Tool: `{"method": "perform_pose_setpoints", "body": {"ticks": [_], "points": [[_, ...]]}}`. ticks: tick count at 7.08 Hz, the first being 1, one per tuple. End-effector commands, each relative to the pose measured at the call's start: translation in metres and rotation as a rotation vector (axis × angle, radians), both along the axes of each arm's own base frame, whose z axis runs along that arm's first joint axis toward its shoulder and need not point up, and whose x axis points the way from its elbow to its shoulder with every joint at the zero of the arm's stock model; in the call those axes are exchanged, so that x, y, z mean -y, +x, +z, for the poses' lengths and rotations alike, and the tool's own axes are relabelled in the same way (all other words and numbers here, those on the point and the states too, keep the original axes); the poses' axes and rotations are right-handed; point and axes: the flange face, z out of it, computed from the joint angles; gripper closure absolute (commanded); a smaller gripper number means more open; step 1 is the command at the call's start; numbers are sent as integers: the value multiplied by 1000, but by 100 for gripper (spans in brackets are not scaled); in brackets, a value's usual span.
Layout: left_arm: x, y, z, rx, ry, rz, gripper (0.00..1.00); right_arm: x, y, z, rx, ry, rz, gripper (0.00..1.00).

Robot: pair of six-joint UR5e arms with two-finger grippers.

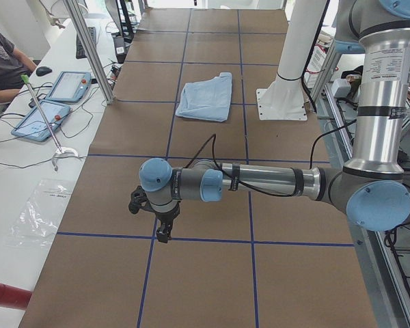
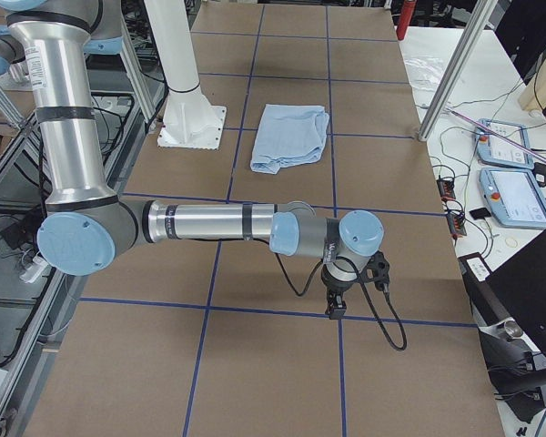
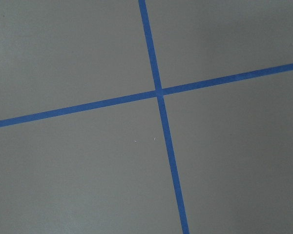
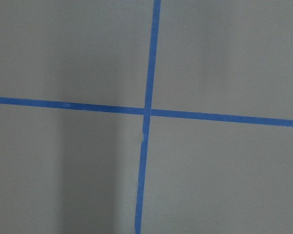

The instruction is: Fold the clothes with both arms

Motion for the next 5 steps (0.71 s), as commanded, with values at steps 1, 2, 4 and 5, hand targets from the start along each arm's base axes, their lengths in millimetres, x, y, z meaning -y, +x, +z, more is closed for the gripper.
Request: {"method": "perform_pose_setpoints", "body": {"ticks": [1, 2, 4, 5], "points": [[2, 0, -3, 1, 9, 2, 0, -23, 14, 21, 13, -39, 31, 0], [2, 0, -3, 3, 12, 3, 0, -25, 17, 21, 15, -39, 36, 0], [3, 0, -6, 3, 13, 0, 0, -33, 20, 24, 28, -45, 47, 0], [3, 0, -6, 2, 14, -2, 0, -44, 18, 32, 39, -35, 49, 0]]}}
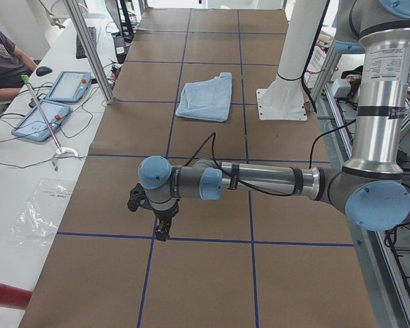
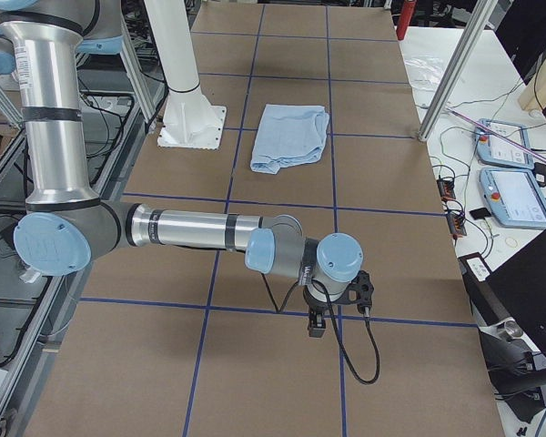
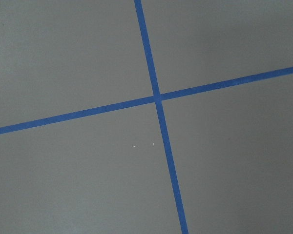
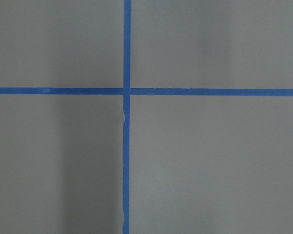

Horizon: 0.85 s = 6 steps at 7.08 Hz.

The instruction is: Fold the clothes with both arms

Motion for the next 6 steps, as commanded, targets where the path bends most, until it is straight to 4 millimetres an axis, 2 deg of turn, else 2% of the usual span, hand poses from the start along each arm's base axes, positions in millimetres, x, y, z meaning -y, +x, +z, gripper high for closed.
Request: {"method": "perform_pose_setpoints", "body": {"ticks": [1, 3, 4, 6], "points": [[0, 0, -1, 0, 0, -2, 0, -14, -1, 9, 10, -4, 34, 0], [-1, 0, 0, 0, -41, -41, 0, -19, -1, 13, 8, -3, 58, 0], [4, 0, -6, -2, -125, -139, 0, -20, -1, 14, 8, -4, 58, 0], [1, 0, -5, -3, -117, -152, 0, -20, -1, 14, 6, -5, 59, 0]]}}
